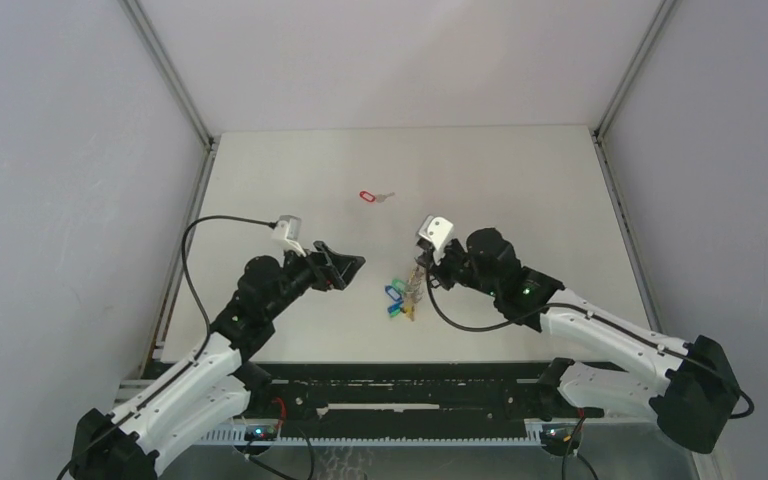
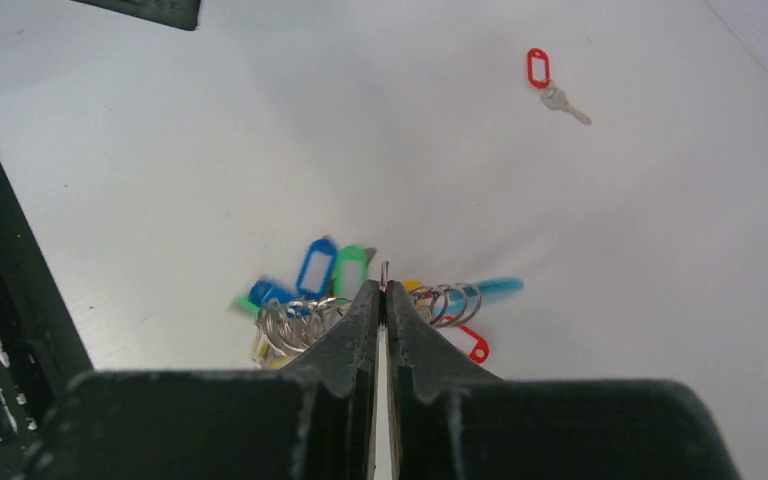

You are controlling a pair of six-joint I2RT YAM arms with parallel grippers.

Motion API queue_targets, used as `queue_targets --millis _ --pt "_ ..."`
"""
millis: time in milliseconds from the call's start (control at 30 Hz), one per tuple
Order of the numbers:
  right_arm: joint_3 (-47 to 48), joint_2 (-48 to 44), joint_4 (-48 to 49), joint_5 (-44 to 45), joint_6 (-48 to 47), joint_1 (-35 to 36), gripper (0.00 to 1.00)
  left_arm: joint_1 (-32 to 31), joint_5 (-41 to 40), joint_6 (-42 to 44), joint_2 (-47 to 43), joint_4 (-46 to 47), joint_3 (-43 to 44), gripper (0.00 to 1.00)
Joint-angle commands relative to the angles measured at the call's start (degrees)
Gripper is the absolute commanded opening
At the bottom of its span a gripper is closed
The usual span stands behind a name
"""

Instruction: Put the keys on the keyring

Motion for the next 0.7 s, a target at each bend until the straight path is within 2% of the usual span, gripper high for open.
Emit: queue_targets --millis 0,133,400,533,667 --pt "-4.76 -2.51 8.87 -15.17 -4.1 -4.72 0.0 0.04 7.24 4.47 0.52 5.48 0.67 0.87" --pt "-8.29 -4.7 14.47 -21.87 -5.51 -8.36 0.0 -1.64 8.86 7.38 1.19 8.22 0.95 0.87" --pt "-8.61 -4.58 16.39 -36.55 -8.45 -15.91 0.0 -4.54 10.03 18.26 3.62 10.21 3.18 0.85" --pt "-8.62 -3.63 16.69 -38.85 -12.07 -16.1 0.0 -5.06 13.36 27.17 5.04 5.57 7.66 0.85" --pt "-8.61 -2.7 18.17 -40.92 -15.22 -16.14 0.0 -5.08 18.45 38.72 6.43 -1.23 12.77 0.88"
